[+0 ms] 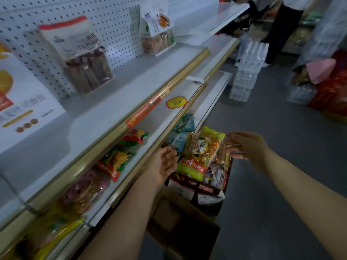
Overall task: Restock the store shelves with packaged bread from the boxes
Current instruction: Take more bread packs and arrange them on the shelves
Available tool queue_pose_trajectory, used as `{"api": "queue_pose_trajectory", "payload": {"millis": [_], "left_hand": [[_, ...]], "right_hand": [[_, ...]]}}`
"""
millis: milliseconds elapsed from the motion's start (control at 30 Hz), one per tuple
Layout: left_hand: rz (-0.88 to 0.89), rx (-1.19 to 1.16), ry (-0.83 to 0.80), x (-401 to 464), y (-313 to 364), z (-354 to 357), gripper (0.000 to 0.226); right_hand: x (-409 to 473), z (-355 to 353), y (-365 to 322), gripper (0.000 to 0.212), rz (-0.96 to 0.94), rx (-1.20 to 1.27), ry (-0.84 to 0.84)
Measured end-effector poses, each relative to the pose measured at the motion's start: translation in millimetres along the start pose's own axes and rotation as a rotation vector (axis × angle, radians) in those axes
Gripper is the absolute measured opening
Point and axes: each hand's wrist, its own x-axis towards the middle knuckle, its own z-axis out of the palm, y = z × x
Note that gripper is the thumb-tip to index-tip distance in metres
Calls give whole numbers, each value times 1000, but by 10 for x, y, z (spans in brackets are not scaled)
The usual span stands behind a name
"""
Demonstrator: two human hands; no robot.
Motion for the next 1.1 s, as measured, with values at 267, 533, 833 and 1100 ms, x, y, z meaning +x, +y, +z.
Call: {"api": "queue_pose_trajectory", "payload": {"millis": [267,533,833,1100], "left_hand": [[-98,-142,155,1448,-190,406,20],[-226,-312,392,2686,-602,1110,18],[-364,-214,632,3898,-1332,1206,14],[-443,18,818,4777,-2340,656,122]], "right_hand": [[1860,-202,325,20,146,-60,-88],[3687,-403,750,10,369,-182,-310],[5226,-443,1602,15,450,-419,-237],[5901,-281,2580,77,247,-745,-188]]}}
